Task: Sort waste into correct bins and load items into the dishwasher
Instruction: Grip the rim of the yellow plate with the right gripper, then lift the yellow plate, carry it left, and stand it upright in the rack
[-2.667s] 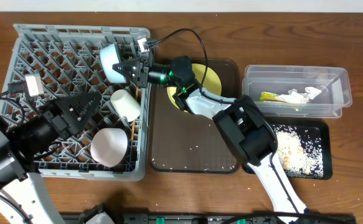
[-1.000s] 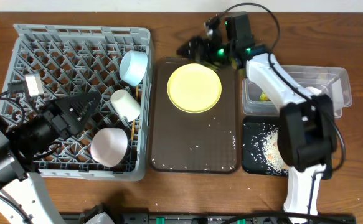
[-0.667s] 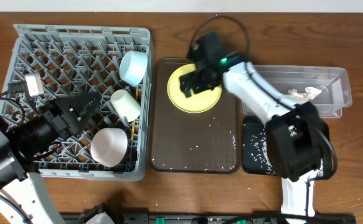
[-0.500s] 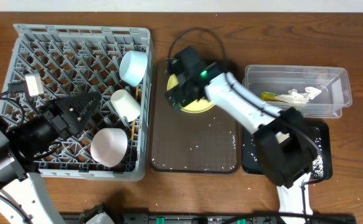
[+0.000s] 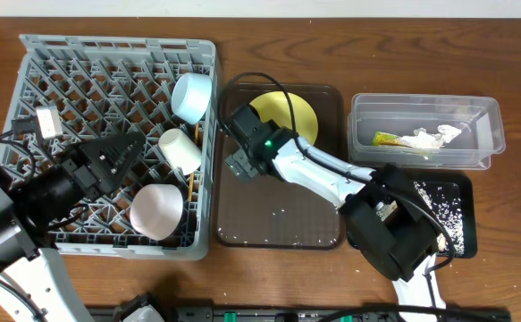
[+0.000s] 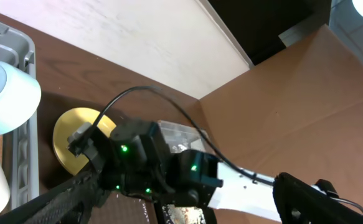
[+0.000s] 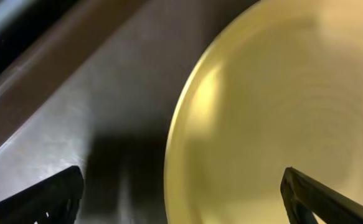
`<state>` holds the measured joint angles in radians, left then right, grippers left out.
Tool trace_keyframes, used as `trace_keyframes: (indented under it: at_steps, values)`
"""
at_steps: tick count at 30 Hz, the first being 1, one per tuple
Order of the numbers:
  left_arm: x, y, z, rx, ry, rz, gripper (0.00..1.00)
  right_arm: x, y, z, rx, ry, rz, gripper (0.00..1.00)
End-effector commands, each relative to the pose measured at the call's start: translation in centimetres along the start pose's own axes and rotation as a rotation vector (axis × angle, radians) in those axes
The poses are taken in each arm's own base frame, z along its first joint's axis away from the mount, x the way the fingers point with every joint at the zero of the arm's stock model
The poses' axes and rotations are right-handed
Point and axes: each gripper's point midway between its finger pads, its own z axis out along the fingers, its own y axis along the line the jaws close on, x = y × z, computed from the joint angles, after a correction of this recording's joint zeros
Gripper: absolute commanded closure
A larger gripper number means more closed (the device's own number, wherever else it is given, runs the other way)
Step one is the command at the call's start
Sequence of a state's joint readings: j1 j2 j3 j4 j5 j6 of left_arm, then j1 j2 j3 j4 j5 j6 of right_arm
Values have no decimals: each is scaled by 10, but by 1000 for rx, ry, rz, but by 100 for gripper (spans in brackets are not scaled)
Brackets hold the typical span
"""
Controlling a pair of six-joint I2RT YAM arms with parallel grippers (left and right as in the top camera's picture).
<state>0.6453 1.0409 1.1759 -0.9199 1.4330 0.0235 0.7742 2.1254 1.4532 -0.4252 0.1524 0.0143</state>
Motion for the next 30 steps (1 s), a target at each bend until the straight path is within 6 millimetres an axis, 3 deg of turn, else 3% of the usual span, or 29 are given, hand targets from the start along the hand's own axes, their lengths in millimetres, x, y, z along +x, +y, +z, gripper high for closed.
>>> trace_keyframes:
  at_steps: [1,4,7,9,13,15,17,18,22,24,26,30]
  values:
    - [-1,-2,-1,4,-2,10,9,20,0,15,0,12,22,1]
    - [-1,-2,-1,4,-2,10,9,31,1,20,-3,24,43,5]
    - [-1,-2,-1,4,-2,10,9,44,1,22,-1,63,69,22]
    - [-1,-2,-1,4,-2,10,9,52,0,21,8,93,85,41]
    - [-1,-2,-1,4,-2,10,9,54,-1,21,14,102,102,53]
    - [-1,-2,-1,4,-2,10,9,54,-2,21,15,102,103,68]
    - [-1,-2,-1,4,-2,10,9,57,-2,21,15,115,101,91]
    - [-1,-2,-1,4,-2,10,9,59,-2,20,15,123,100,96]
    - [-1,-2,-1,4,-2,10,9,64,-1,17,14,147,149,99]
    - [-1,-2,-1,4,-2,10,9,55,1,8,-9,123,165,99]
    - [-1,-2,-1,4,-2,10,9,34,4,-11,-63,63,182,99]
    - [-1,-2,-1,4,-2,10,9,-32,9,-79,-237,-152,217,99]
